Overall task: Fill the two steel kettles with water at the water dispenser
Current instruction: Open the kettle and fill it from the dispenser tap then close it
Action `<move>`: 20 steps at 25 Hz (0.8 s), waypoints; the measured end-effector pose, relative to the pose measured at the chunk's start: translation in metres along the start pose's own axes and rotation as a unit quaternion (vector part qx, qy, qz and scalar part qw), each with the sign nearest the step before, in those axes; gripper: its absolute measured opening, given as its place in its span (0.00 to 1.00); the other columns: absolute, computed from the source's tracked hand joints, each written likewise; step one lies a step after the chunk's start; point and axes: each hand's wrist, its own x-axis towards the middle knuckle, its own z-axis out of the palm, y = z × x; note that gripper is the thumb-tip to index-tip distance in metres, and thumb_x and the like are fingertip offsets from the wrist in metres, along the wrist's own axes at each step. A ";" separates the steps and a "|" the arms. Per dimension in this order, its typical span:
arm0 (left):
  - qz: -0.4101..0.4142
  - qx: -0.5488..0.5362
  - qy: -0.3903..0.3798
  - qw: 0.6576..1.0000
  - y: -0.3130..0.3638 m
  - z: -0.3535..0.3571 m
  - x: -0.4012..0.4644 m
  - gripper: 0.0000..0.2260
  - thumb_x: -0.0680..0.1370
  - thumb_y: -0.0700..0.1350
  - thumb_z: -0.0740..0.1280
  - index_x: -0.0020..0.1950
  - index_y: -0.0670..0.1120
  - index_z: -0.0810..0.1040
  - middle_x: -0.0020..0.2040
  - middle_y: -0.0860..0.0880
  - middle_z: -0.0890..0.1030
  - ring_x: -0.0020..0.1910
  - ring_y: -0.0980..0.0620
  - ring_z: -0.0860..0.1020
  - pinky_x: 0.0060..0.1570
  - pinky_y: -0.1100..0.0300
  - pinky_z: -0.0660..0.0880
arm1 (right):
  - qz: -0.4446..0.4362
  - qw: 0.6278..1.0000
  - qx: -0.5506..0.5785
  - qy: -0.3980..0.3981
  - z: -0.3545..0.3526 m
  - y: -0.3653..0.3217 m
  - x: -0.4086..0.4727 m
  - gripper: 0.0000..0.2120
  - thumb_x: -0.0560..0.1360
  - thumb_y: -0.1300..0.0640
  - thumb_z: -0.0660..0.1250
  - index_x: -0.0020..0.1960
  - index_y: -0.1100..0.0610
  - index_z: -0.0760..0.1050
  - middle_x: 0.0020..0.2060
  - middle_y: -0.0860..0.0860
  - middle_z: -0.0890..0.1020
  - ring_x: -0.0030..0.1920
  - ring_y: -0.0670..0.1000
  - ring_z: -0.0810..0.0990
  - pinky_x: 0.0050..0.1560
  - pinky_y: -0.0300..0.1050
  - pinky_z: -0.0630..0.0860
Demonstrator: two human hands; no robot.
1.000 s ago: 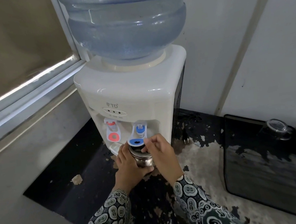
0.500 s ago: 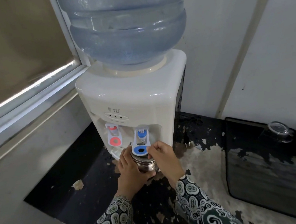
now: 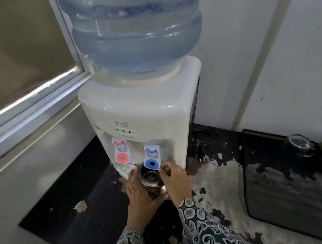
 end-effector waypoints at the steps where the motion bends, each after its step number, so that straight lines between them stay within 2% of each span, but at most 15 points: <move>1: 0.001 0.004 -0.001 1.000 0.000 0.000 0.000 0.52 0.60 0.50 0.80 0.73 0.40 0.52 0.73 0.42 0.58 0.74 0.44 0.54 0.72 0.51 0.50 | -0.005 1.000 0.009 0.009 0.002 0.004 -0.003 0.07 0.75 0.54 0.63 0.52 0.52 0.75 0.43 0.49 0.81 0.48 0.52 0.78 0.54 0.52 0.74; 4: 0.008 0.013 0.000 1.000 -0.001 -0.001 0.000 0.52 0.59 0.51 0.80 0.73 0.39 0.54 0.73 0.42 0.59 0.73 0.43 0.56 0.72 0.49 0.52 | 0.016 0.988 0.123 0.093 0.007 0.017 -0.022 0.12 0.71 0.58 0.69 0.52 0.52 0.69 0.43 0.49 0.75 0.47 0.52 0.74 0.48 0.43 0.72; 6: 0.018 0.016 -0.003 1.000 -0.001 -0.003 -0.001 0.50 0.59 0.51 0.79 0.73 0.40 0.55 0.72 0.42 0.59 0.73 0.43 0.56 0.71 0.48 0.54 | 0.082 0.965 0.214 0.130 0.013 0.021 -0.027 0.20 0.68 0.59 0.73 0.52 0.54 0.64 0.49 0.54 0.71 0.51 0.54 0.71 0.52 0.48 0.72; 7: 0.018 0.013 -0.002 1.000 -0.001 -0.003 -0.002 0.49 0.59 0.49 0.79 0.72 0.40 0.56 0.72 0.41 0.59 0.73 0.43 0.57 0.71 0.48 0.54 | 0.116 0.961 0.226 0.114 0.015 0.020 -0.027 0.24 0.67 0.59 0.74 0.54 0.55 0.62 0.53 0.55 0.67 0.53 0.54 0.68 0.54 0.49 0.71; 9: 0.014 0.002 0.002 1.000 0.000 -0.003 -0.004 0.43 0.60 0.45 0.79 0.69 0.39 0.61 0.71 0.39 0.61 0.71 0.41 0.60 0.70 0.46 0.57 | 0.164 0.958 0.230 0.042 0.020 0.012 -0.025 0.32 0.66 0.58 0.74 0.60 0.54 0.57 0.56 0.51 0.58 0.53 0.49 0.61 0.54 0.46 0.68; 11: 0.015 -0.003 -0.001 1.000 0.001 -0.005 -0.005 0.38 0.60 0.42 0.79 0.64 0.36 0.65 0.68 0.37 0.62 0.70 0.37 0.63 0.69 0.41 0.60 | 0.176 0.948 0.265 0.014 0.020 0.002 -0.026 0.34 0.66 0.61 0.71 0.63 0.51 0.53 0.56 0.50 0.54 0.53 0.49 0.60 0.50 0.40 0.68; 13: 0.011 -0.004 -0.006 1.000 0.003 -0.008 -0.008 0.35 0.59 0.43 0.80 0.60 0.35 0.67 0.67 0.36 0.64 0.69 0.36 0.64 0.67 0.39 0.63 | 0.158 0.947 0.279 0.003 0.017 -0.003 -0.031 0.32 0.67 0.66 0.66 0.62 0.50 0.53 0.59 0.51 0.55 0.55 0.49 0.62 0.51 0.38 0.68; 16: 0.002 -0.004 -0.002 1.000 0.002 -0.011 -0.019 0.37 0.57 0.45 0.81 0.59 0.36 0.67 0.69 0.37 0.62 0.68 0.37 0.64 0.66 0.39 0.63 | 0.123 0.950 0.286 -0.029 0.012 -0.001 -0.041 0.29 0.67 0.69 0.62 0.62 0.52 0.55 0.62 0.55 0.58 0.60 0.51 0.64 0.63 0.45 0.69; 18: -0.005 -0.016 0.000 1.000 0.000 -0.011 -0.033 0.37 0.56 0.44 0.81 0.58 0.36 0.67 0.69 0.38 0.61 0.68 0.37 0.64 0.65 0.41 0.65 | 0.110 0.952 0.285 -0.023 0.013 0.002 -0.054 0.29 0.67 0.70 0.62 0.61 0.52 0.55 0.62 0.56 0.60 0.61 0.53 0.65 0.67 0.50 0.67; 20: -0.016 -0.030 0.002 0.999 -0.004 -0.010 -0.048 0.36 0.56 0.44 0.81 0.57 0.36 0.67 0.69 0.38 0.61 0.67 0.37 0.64 0.63 0.42 0.66 | 0.098 0.961 0.258 0.002 0.016 0.009 -0.067 0.28 0.66 0.69 0.65 0.59 0.52 0.57 0.60 0.58 0.64 0.61 0.55 0.67 0.66 0.53 0.68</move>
